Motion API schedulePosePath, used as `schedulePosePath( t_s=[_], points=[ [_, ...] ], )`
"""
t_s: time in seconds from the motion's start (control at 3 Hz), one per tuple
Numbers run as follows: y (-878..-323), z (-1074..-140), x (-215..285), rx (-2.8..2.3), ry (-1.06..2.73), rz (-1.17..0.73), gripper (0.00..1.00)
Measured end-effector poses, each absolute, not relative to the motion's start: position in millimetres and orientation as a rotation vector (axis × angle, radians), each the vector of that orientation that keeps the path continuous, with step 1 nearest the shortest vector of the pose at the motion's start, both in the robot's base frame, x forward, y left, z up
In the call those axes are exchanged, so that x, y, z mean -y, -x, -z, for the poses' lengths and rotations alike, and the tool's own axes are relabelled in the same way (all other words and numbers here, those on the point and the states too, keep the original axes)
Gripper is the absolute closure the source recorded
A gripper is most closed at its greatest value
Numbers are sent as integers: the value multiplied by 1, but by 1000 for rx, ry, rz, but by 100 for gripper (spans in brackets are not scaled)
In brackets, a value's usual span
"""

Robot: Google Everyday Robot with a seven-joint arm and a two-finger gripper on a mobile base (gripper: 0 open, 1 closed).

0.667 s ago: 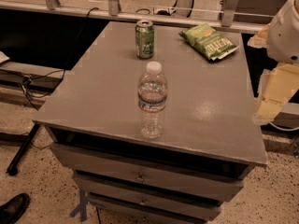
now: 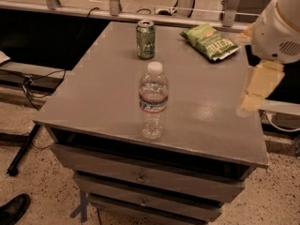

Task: Knock green can over

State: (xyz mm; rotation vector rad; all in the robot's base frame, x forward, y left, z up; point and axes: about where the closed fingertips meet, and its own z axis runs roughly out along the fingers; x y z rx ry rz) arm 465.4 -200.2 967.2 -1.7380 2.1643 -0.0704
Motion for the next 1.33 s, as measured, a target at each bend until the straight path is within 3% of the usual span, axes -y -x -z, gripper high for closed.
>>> schedulePosePath(
  t_s=[0.67, 1.33],
  points=[
    [-583, -928, 141, -1945, 1718, -56, 0],
    [-688, -889, 71, -1912, 1459, -279, 0]
  ],
)
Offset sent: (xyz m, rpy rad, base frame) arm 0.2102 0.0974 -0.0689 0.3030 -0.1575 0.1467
